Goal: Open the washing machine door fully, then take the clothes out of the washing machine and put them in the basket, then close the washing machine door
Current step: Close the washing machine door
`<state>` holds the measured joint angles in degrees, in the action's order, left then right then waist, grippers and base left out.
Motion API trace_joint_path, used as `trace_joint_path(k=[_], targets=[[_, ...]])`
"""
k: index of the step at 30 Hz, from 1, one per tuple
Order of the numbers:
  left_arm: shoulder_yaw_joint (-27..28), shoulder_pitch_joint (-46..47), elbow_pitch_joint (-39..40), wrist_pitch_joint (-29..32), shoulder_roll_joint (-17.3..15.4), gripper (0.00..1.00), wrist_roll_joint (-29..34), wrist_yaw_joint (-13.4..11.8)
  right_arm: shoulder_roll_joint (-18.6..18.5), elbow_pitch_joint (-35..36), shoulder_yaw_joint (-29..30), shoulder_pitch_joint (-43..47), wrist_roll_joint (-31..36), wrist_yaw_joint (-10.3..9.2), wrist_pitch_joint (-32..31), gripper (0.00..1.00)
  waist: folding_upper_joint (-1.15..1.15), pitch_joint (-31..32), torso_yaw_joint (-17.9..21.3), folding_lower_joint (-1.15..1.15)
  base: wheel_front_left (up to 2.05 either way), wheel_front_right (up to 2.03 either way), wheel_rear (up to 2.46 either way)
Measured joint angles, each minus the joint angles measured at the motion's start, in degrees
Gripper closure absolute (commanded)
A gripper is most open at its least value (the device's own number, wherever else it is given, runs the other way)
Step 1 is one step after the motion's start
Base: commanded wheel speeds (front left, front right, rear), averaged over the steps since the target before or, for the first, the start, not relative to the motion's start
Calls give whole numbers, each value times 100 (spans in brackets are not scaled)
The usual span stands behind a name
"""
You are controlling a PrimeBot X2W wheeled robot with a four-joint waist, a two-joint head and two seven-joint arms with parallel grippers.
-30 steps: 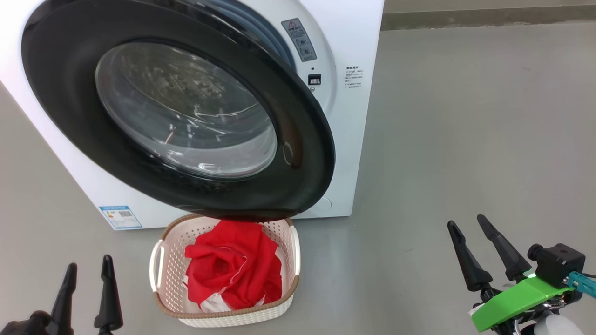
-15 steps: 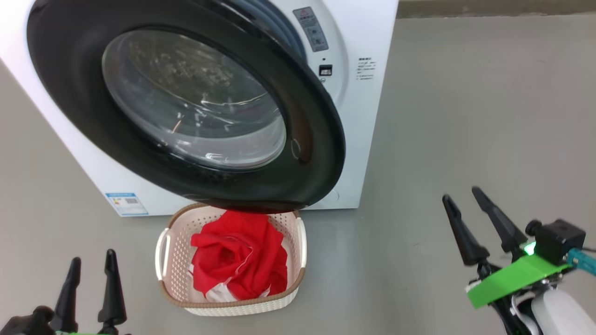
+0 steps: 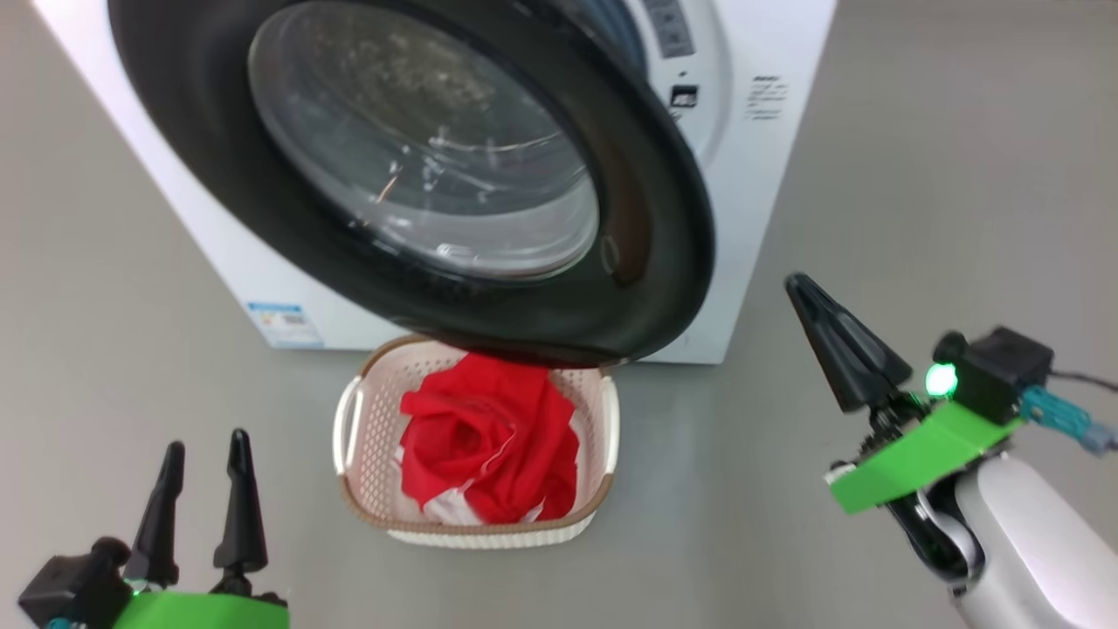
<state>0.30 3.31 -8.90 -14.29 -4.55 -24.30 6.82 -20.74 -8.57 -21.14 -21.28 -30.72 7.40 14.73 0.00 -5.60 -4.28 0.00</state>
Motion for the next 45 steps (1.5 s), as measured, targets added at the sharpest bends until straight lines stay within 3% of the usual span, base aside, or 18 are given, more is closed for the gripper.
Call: trace_joint_path(k=[11, 22, 32, 45], targets=[[-304, 436, 57, -1, 104, 0, 1, 9, -472, -483, -923, -1057, -24, 0, 0, 100, 0, -530, -488, 0, 0, 0, 0], [-389, 606, 67, -1, 105, 0, 2, 49, -762, -921, -1307, -1752, -162, 0, 0, 100, 0, -969, -837, 0, 0, 0, 0], [-410, 680, 152, -1, 107, 0, 2, 49, -1002, -1127, -1334, -2268, -207, 4, 0, 100, 0, -1231, -921, 0, 0, 0, 0], [-455, 818, 276, -1, 148, 0, 45, 49, -1247, -1446, -761, -3005, -328, 8, 0, 100, 0, -1621, -1118, 0, 0, 0, 0]])
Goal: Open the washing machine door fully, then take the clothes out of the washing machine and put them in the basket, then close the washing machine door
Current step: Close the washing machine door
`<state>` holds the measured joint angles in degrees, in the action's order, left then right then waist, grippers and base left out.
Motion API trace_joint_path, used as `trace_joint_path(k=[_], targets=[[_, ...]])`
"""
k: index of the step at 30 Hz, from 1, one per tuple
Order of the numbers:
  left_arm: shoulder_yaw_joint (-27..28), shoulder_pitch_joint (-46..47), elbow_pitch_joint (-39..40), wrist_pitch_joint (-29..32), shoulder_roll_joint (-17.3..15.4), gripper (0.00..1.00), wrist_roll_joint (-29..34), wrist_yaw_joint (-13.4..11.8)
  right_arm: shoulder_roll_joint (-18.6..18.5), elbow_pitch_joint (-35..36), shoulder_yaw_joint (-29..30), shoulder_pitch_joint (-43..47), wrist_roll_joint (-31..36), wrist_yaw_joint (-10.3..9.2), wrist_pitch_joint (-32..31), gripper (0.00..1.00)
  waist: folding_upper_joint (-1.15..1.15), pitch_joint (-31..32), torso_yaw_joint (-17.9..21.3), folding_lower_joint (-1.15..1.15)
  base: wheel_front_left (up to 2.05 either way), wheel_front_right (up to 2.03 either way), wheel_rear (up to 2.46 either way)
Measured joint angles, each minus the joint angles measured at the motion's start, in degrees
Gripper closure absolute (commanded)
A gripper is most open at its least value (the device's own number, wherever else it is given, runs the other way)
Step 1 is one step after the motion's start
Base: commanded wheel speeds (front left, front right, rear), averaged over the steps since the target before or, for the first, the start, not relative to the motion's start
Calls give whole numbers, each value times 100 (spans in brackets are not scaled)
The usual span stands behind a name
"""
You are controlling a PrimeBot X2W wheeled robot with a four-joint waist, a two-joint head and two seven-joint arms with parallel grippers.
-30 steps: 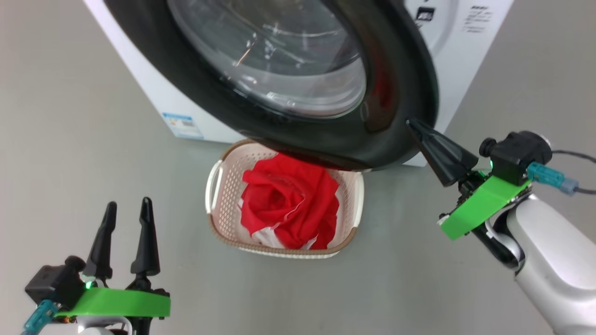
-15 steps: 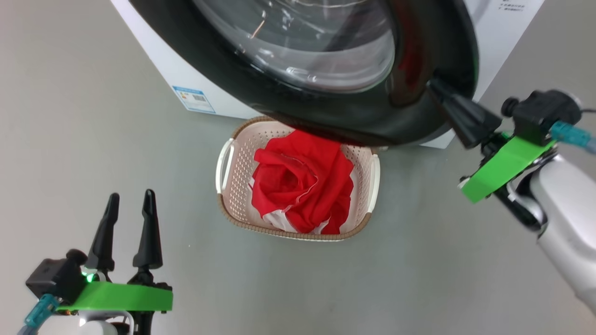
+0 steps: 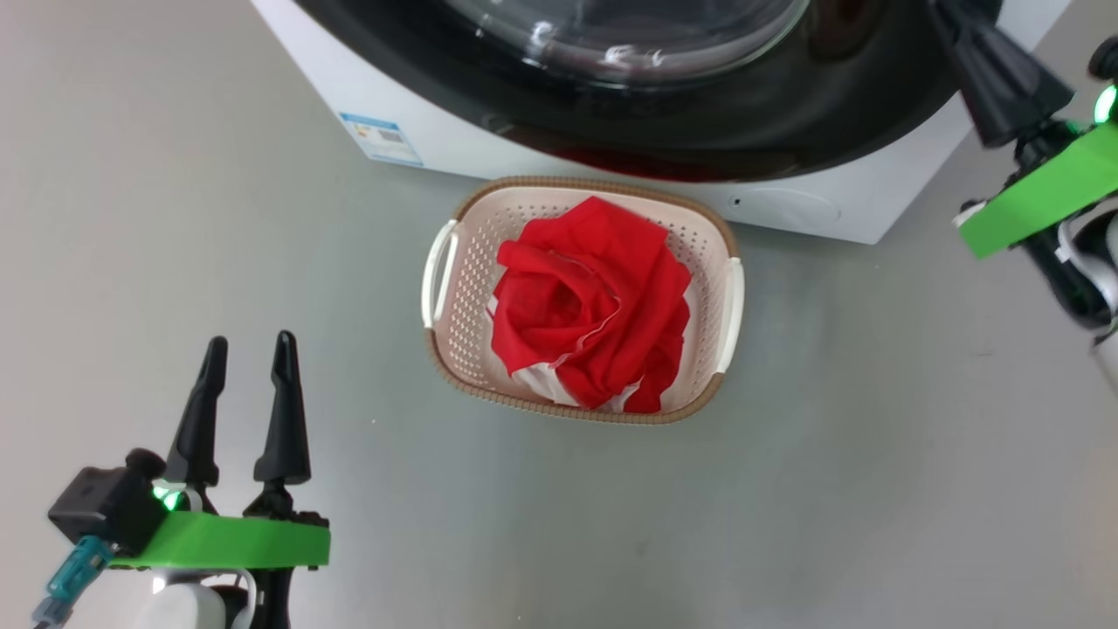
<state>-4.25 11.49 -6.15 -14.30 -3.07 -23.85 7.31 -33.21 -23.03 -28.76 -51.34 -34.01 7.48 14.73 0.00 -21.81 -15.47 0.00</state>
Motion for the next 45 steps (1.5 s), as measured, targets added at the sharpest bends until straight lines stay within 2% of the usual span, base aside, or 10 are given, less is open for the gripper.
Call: trace_joint_path(k=[11, 28, 29, 30, 31, 32, 45], targets=[[-75, 83, -13, -1, 43, 0, -1, 0, -70, -676, 266, -509, -32, 45, 1, 100, 0, -116, -249, 0, 0, 0, 0], [-77, 83, -88, -1, 58, 0, -1, 0, 56, -799, 330, -461, 33, 40, 1, 100, 0, 43, -150, 0, 0, 0, 0], [-79, 83, -90, -1, 60, 0, -1, 0, 58, -786, 347, -447, 34, 34, 1, 82, 0, 57, -138, 0, 0, 0, 0], [-81, 83, -96, -1, 63, 0, -1, 0, 59, -770, 368, -413, 38, 32, 1, 54, 0, 73, -127, 0, 0, 0, 0], [-81, 83, -102, -1, 63, 0, -1, 0, 64, -760, 375, -367, 41, 30, 1, 9, 0, 90, -116, 0, 0, 0, 0], [-83, 83, -108, -1, 63, 0, -1, 0, 74, -757, 376, -318, 41, 16, 1, 0, 0, 109, -105, 0, 0, 0, 0], [-78, 71, -171, -1, -36, 0, 0, 1, 308, -304, 590, 417, 176, 16, 1, 0, 0, 459, 134, 0, 0, 0, 0]])
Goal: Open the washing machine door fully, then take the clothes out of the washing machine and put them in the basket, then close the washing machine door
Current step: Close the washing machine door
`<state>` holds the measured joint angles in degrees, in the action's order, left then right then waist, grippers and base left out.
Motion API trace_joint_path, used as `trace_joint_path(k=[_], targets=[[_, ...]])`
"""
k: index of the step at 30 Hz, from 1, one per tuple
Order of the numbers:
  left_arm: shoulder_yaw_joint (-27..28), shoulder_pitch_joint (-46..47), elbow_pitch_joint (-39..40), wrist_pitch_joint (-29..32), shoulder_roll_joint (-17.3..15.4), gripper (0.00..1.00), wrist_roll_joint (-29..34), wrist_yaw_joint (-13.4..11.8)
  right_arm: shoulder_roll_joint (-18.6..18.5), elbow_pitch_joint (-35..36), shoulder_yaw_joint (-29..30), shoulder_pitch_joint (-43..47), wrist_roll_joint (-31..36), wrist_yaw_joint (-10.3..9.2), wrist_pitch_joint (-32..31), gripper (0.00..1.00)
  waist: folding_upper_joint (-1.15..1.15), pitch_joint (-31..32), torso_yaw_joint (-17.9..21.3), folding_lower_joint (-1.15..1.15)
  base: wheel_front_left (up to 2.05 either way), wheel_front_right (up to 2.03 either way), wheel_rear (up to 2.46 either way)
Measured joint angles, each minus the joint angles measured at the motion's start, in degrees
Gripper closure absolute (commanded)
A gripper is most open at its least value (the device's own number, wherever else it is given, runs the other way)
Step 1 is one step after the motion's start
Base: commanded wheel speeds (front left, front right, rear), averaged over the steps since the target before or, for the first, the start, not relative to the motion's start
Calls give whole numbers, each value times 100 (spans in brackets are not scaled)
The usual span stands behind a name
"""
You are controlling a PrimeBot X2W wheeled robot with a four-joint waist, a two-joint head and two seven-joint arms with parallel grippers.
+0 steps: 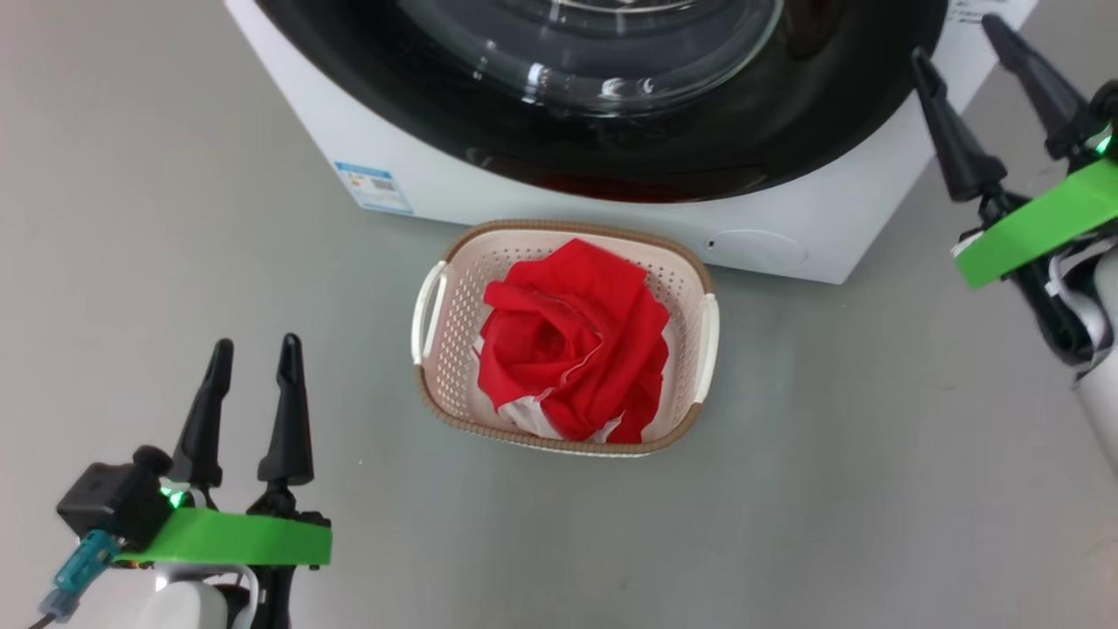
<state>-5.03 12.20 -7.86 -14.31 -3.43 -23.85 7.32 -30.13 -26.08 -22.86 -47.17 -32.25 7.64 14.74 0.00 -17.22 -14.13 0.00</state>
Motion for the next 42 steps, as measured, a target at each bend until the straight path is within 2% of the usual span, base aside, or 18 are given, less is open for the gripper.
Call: trace_joint_path(k=[13, 25, 42], targets=[[81, -65, -144, 0, -103, 0, 57, 0, 461, 501, 322, 1086, 94, 0, -1, 0, 0, 408, 508, 0, 0, 0, 0], [90, -266, -214, -23, -255, 0, 42, -1, 688, 912, 584, 2019, 196, 0, -1, 0, 0, 861, 986, 0, 0, 0, 0], [12, -597, -274, -23, -383, 0, -12, -1, 1137, 1338, 1366, 3391, 453, -1, -1, 0, 0, 1307, 1442, 0, 0, 0, 0]])
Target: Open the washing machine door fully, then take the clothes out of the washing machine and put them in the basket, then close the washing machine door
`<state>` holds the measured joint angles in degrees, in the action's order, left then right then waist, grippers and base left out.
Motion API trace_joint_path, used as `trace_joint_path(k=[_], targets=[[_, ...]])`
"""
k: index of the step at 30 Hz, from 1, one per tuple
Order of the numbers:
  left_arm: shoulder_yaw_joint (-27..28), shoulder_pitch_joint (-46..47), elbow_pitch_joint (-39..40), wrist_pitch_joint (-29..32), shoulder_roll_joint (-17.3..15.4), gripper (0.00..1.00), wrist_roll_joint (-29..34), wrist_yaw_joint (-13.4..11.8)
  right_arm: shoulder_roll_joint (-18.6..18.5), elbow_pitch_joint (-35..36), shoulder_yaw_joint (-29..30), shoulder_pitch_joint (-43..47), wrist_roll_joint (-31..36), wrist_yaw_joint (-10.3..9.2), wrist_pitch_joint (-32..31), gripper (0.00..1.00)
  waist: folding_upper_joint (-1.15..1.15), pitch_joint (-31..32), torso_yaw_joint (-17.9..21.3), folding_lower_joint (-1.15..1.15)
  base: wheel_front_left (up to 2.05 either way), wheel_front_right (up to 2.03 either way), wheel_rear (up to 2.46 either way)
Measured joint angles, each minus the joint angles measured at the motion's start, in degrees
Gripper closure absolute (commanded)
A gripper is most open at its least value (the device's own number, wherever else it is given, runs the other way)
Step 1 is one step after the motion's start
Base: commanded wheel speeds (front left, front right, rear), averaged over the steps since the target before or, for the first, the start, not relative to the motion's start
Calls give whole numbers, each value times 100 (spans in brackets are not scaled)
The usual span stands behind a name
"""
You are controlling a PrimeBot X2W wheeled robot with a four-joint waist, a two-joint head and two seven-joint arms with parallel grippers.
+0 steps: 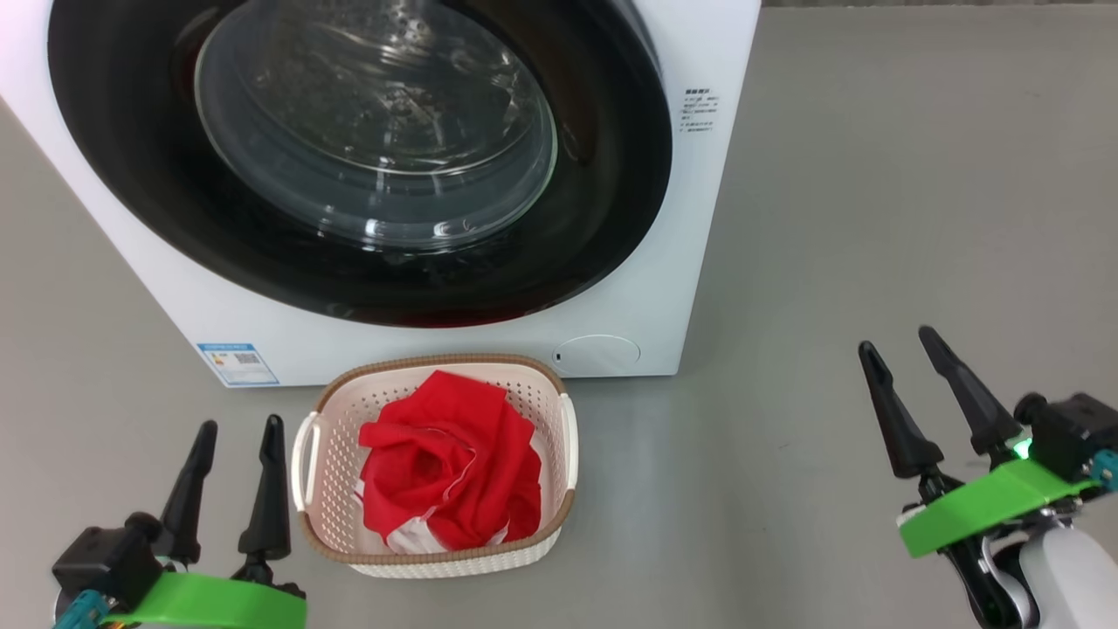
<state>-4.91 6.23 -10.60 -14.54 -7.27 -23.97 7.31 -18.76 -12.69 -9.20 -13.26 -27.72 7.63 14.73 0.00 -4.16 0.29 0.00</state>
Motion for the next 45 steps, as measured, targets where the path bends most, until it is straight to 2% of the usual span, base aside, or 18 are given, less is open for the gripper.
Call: trace_joint_path(k=[13, 45], targets=[[8, -161, 1, 0, 0, 0, -43, 0, 120, 94, 263, 322, 94, 0, 0, 0, 0, 137, 59, 0, 0, 0, 0], [-29, -163, -1, 0, -32, 0, -53, -1, 119, 92, 271, 399, 101, 0, 0, 0, 0, 182, 1, 0, 0, 0, 0]])
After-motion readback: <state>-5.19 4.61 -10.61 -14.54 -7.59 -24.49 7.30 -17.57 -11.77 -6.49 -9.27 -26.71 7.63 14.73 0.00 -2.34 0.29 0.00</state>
